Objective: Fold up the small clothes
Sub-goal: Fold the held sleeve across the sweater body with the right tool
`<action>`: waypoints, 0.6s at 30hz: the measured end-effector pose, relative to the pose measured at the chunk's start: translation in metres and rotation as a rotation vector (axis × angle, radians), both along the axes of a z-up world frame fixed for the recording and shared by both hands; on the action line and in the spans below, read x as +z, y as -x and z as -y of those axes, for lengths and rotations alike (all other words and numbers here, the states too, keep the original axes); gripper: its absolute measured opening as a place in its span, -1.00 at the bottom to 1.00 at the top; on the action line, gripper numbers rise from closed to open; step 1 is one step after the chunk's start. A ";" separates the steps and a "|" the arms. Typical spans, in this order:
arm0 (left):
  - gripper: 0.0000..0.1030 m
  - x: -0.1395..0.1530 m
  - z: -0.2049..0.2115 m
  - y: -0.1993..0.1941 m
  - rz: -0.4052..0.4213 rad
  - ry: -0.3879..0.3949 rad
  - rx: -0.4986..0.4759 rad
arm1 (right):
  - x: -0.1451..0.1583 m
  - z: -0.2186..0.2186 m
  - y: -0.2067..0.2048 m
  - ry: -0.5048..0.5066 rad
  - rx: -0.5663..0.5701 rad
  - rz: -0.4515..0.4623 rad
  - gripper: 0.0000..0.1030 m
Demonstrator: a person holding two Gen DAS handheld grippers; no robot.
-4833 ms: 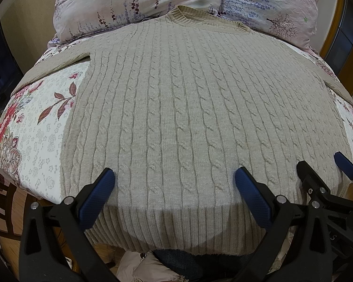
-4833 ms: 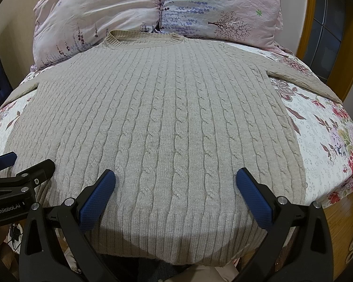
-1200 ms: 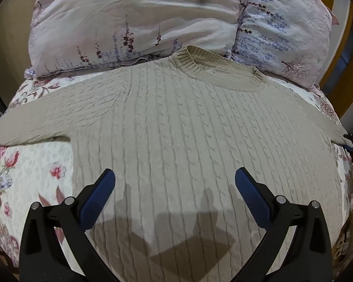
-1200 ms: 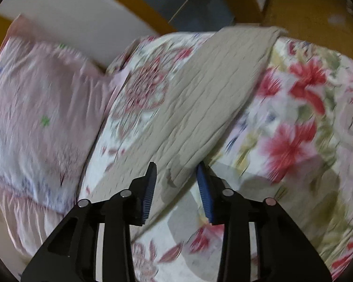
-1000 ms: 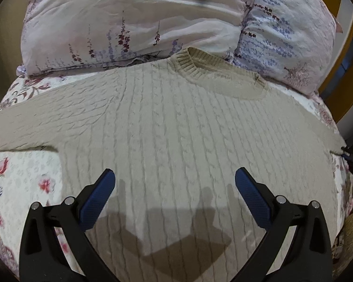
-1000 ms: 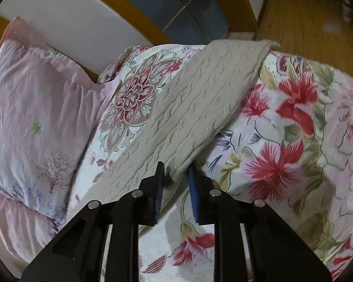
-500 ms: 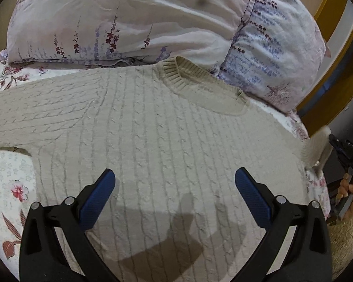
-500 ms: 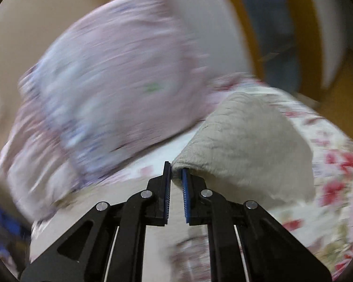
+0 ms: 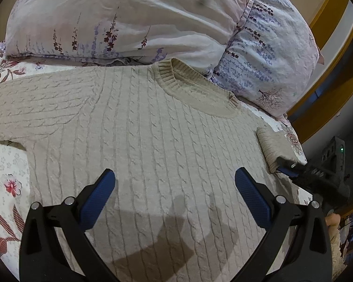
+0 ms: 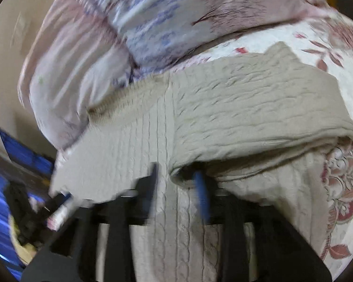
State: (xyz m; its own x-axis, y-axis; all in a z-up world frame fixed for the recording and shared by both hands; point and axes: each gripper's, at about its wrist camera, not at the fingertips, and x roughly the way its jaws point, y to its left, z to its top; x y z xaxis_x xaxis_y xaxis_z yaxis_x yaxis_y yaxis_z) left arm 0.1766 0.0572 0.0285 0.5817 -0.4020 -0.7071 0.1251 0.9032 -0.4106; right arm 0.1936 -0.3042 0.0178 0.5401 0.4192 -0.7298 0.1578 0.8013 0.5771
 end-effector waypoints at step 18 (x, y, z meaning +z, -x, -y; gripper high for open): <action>0.88 0.004 -0.023 0.003 -0.019 0.110 0.008 | 0.063 -0.013 -0.014 0.463 -0.222 0.190 -0.73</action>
